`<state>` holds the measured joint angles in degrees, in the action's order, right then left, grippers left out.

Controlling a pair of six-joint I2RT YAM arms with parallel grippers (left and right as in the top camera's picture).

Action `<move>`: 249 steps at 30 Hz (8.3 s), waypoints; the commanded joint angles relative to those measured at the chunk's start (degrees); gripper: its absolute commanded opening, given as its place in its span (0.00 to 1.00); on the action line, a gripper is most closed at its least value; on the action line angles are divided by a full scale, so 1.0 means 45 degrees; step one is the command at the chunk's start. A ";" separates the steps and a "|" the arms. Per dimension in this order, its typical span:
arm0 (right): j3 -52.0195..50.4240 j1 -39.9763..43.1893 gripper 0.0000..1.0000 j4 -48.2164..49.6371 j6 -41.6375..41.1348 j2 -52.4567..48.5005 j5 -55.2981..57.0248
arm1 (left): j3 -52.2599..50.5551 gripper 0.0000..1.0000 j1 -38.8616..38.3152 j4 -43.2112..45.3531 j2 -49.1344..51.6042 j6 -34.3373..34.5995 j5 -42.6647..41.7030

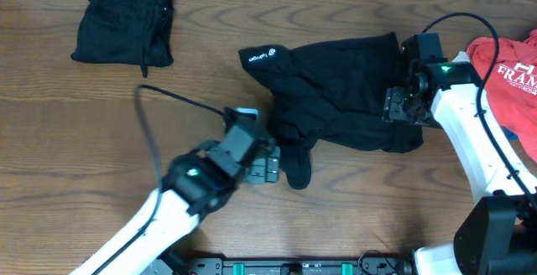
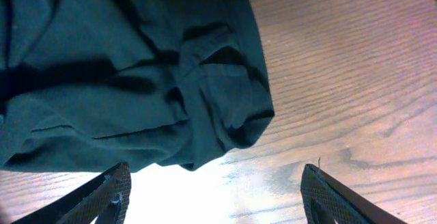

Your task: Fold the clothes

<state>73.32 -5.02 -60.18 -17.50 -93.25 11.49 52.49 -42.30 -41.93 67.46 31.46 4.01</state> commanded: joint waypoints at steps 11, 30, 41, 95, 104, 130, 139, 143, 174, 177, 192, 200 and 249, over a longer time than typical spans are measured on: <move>0.0010 0.0364 0.77 0.0039 0.0092 0.0199 0.0160 | -0.0257 0.98 -0.0180 0.1826 0.3832 0.3954 -0.2623; 0.0010 0.0364 0.77 0.0044 0.0092 0.0199 0.0160 | -0.0287 0.98 -0.0180 0.4017 0.5027 0.3954 -0.3988; -0.0015 0.0364 0.75 -0.0073 0.0087 0.0199 0.0015 | -0.0296 0.90 -0.0180 0.4163 0.5542 0.3988 -0.3993; -0.5416 0.1967 0.59 0.6178 0.0374 0.0194 -0.3949 | -0.0296 0.09 -0.0180 0.4153 0.5571 0.3541 -0.3993; -0.5387 0.1967 0.01 0.6144 0.0272 0.0204 -0.4172 | -0.0233 0.06 -0.0180 0.4075 0.5280 0.2467 -0.4138; -0.3075 0.1957 0.01 0.3104 0.0427 0.6596 -0.4925 | 0.0495 0.06 -0.0175 0.1613 -0.1404 0.1379 -0.3580; -0.0491 0.1938 0.01 0.1239 0.0597 0.7509 -0.4172 | 0.3050 0.06 -0.0175 -0.0874 -0.3002 0.0466 -0.0957; 0.0865 0.1933 0.01 0.0423 0.0675 0.7509 -0.3308 | 0.4537 0.06 -0.0175 -0.1812 -0.3026 0.0015 -0.0243; 0.7451 0.1933 0.01 -0.2157 0.1438 0.7470 -0.3055 | 1.2026 0.06 -0.0175 -0.3288 -0.2521 -0.1365 0.0937; 0.7805 0.1933 0.01 -0.2166 0.1438 0.7393 -0.2744 | 1.2696 0.06 -0.0175 -0.3288 -0.2171 -0.1413 0.0947; 0.8184 0.1933 0.01 -0.0962 0.1360 0.4668 -0.3580 | 1.4178 0.06 -0.0087 -0.2642 0.1156 -0.2851 0.5168; 0.8184 0.1933 0.01 0.2118 0.0918 0.2380 -0.4439 | 1.4178 0.06 0.2045 0.0398 0.3609 -0.4114 0.6115; 0.8184 0.2016 0.01 0.0393 0.1753 -0.2050 -0.5081 | 1.4173 0.06 0.5727 -0.5824 0.7970 -0.4255 0.2331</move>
<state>109.67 3.62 -55.75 -9.19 -103.55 -15.73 115.22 -17.41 -64.82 106.10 8.21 16.29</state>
